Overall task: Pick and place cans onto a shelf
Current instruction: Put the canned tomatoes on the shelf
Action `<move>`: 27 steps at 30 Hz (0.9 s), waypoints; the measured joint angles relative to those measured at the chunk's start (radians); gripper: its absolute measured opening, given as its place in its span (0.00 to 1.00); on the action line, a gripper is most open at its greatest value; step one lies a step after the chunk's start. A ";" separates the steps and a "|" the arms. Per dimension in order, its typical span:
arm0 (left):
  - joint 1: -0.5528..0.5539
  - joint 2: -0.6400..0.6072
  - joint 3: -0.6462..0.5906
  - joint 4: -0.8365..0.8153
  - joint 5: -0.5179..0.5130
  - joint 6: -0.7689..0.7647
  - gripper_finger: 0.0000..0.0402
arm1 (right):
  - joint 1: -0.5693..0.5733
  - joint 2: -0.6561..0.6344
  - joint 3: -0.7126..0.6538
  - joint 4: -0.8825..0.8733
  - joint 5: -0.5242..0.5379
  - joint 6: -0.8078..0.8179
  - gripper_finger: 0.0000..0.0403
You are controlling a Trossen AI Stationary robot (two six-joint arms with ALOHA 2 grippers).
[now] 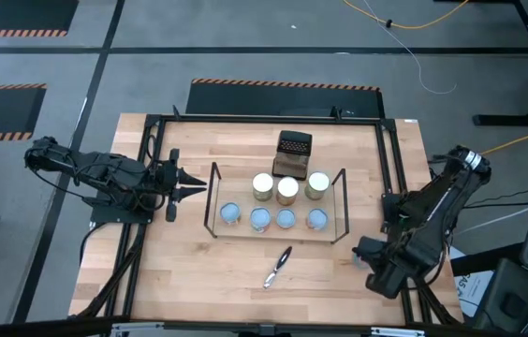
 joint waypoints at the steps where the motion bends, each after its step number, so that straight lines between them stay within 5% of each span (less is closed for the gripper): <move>1: 0.000 0.000 0.000 0.000 0.000 0.000 0.14 | -0.001 -0.001 0.029 0.000 0.001 -0.003 0.00; 9: 0.000 0.000 0.000 0.000 0.000 0.000 0.14 | -0.038 0.005 0.246 0.105 0.007 -0.069 0.00; 27: 0.000 0.000 0.000 0.000 0.000 0.000 0.14 | -0.361 0.364 0.551 0.400 0.054 -1.315 0.00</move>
